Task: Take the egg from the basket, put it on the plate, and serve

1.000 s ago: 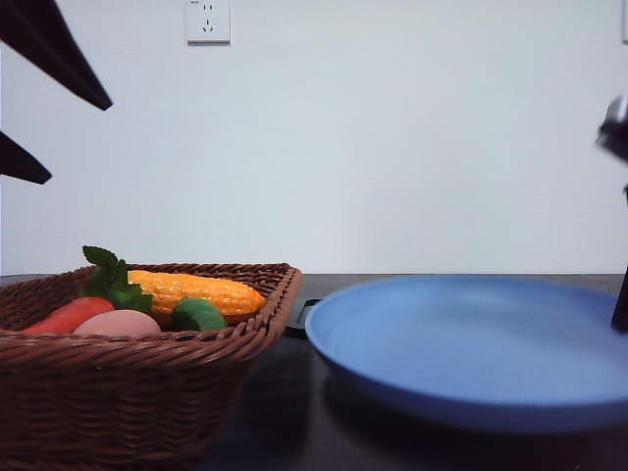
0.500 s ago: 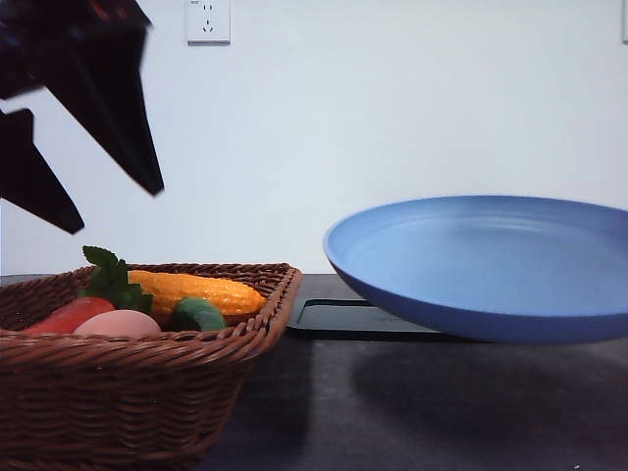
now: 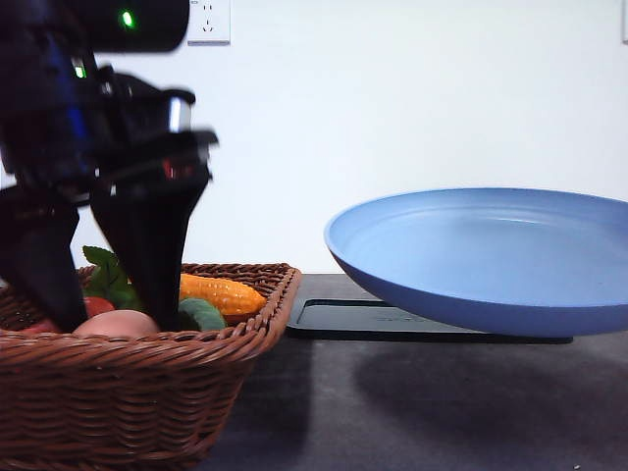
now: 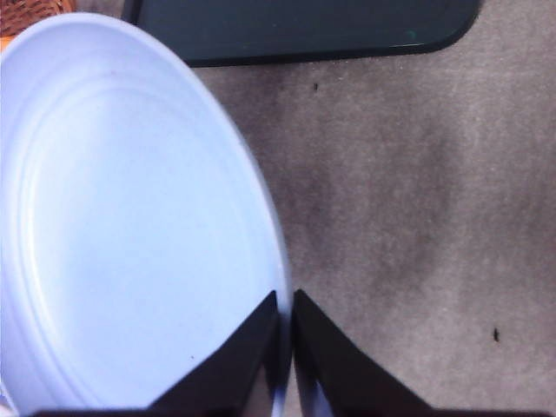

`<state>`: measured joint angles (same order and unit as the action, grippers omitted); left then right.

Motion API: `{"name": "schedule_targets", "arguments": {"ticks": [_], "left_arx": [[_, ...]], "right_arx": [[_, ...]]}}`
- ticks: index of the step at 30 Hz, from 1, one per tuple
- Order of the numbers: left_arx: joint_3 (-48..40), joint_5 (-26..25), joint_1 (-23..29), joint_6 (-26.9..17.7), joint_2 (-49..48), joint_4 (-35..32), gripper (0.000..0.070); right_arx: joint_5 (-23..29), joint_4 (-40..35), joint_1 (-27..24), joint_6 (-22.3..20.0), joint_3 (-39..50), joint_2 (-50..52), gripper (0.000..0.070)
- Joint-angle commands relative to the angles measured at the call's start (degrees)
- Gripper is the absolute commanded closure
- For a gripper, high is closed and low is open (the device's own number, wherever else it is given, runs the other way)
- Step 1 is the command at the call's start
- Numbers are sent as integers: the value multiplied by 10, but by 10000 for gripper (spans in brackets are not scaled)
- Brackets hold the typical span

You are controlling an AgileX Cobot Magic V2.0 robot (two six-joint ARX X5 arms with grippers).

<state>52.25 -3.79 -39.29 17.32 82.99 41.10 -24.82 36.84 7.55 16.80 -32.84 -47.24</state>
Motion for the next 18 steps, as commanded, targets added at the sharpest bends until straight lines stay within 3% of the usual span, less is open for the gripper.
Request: {"name": "schedule_targets", "arguments": {"ticks": [1,9,18], "left_arx": [[10,3,-5,-3,17,-2,244],[10,3,-5,-4,36,-4,251],[10,-1,-5,-17,36,1,431]], "right_arx": [[-2,-5,1,8,-7,-1,700],[-2,-5,1,8,-7,-1,700],[-3,-6,1,8,-7,-1,700]]}}
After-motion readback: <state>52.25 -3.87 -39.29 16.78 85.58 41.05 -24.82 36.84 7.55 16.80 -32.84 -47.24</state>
